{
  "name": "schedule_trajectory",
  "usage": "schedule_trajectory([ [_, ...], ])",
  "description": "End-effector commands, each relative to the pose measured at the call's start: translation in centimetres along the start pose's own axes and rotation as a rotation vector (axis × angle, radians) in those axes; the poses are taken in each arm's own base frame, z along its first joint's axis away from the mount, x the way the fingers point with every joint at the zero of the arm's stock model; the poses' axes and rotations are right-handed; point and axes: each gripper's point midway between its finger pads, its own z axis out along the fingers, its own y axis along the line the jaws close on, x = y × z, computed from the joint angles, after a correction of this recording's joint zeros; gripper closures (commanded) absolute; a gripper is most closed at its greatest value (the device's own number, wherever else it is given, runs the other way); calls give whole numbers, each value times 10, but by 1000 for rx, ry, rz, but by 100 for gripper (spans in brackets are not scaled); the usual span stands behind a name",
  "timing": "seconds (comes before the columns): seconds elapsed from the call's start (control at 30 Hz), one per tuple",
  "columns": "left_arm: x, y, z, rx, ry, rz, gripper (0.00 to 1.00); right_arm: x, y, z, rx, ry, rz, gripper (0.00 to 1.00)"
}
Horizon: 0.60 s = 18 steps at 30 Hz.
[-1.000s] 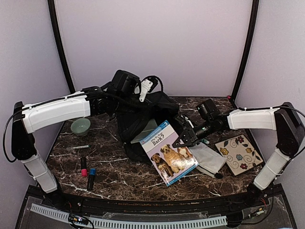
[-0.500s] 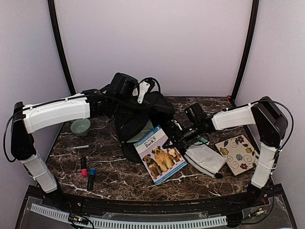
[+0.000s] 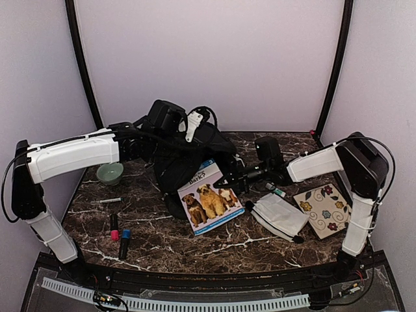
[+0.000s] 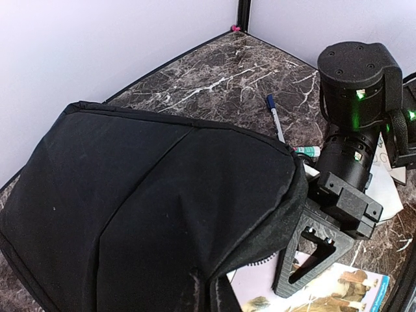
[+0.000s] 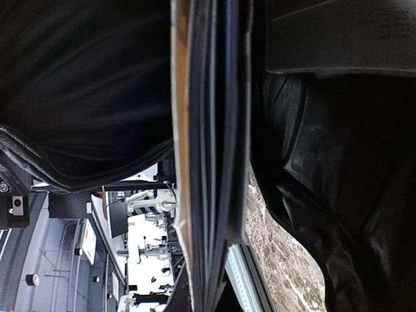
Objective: Pack the student bag
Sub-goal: Place the book in the largest pocket of the bag.
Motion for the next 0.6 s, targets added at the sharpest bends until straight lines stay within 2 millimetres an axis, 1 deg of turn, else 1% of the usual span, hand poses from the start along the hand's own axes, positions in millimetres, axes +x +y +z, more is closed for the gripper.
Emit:
schedule_trajectory([
  [0.0, -57, -24, -44, 110, -216, 2, 100, 2, 26, -6, 22, -19, -100, 100],
  [0.1, -62, -34, -50, 143, -242, -5, 100, -4, 21, -1, 49, -34, -86, 100],
  [0.2, -66, -43, -54, 159, -254, 8, 100, -12, 23, 10, 48, -39, -122, 100],
  [0.23, -66, -45, -55, 162, -255, 14, 100, -12, 18, 14, 63, -35, -123, 100],
  [0.33, -65, -51, -56, 168, -249, 25, 100, -21, 10, 23, 84, -36, -134, 100],
  [0.43, -64, -56, -59, 178, -246, 40, 100, -29, 0, 26, 104, -51, -161, 100],
  [0.5, -63, -57, -60, 178, -242, 46, 100, -34, -5, 27, 117, -67, -209, 100],
  [0.57, -63, -58, -63, 178, -243, 48, 100, -40, -18, 27, 151, -93, -208, 100],
])
